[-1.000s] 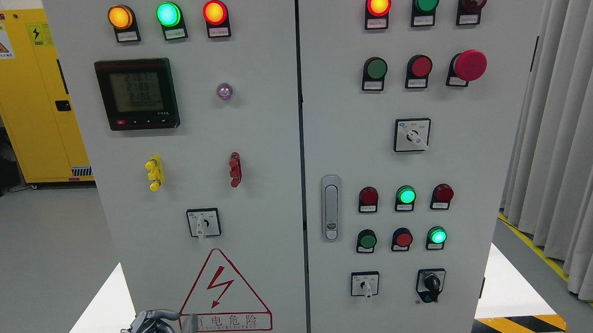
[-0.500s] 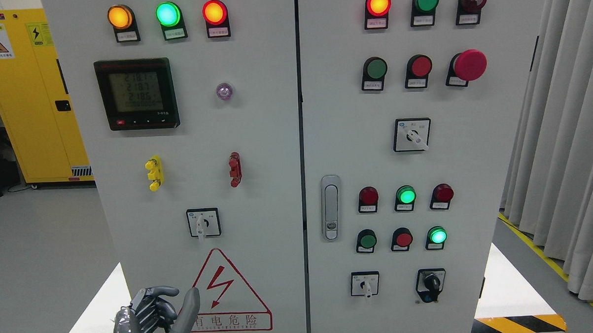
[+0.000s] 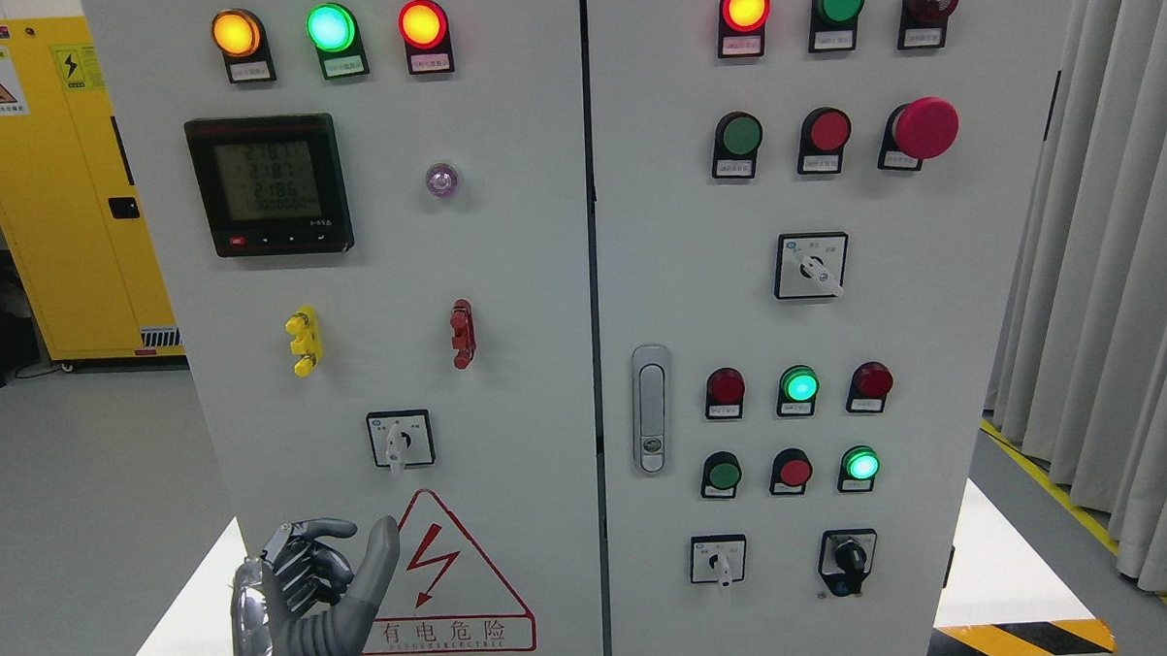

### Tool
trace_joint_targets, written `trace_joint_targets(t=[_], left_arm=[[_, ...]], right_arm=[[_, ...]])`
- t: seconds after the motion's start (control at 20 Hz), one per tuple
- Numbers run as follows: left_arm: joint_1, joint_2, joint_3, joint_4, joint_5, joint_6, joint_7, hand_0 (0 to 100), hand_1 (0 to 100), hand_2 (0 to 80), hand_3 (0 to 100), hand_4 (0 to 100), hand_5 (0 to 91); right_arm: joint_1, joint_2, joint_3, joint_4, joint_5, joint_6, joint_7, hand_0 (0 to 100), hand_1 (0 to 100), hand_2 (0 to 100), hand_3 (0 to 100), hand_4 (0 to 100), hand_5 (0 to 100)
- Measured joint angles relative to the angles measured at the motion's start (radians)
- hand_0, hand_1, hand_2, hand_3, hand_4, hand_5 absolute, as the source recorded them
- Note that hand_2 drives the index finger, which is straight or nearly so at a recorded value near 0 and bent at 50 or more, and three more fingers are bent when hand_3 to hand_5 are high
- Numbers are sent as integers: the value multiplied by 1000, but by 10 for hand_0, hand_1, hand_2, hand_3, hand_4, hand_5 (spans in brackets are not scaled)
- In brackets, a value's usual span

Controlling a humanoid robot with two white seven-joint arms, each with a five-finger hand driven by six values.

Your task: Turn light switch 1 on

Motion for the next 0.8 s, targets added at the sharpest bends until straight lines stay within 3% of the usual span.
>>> trace_joint_targets(t=[0.8], left_arm=[[-93, -16, -6, 24, -29, 97, 3, 68, 682, 577, 925, 899, 857]], right_arm=[[0, 0, 0, 0, 0, 0, 0, 0, 500, 40, 0, 0, 0]])
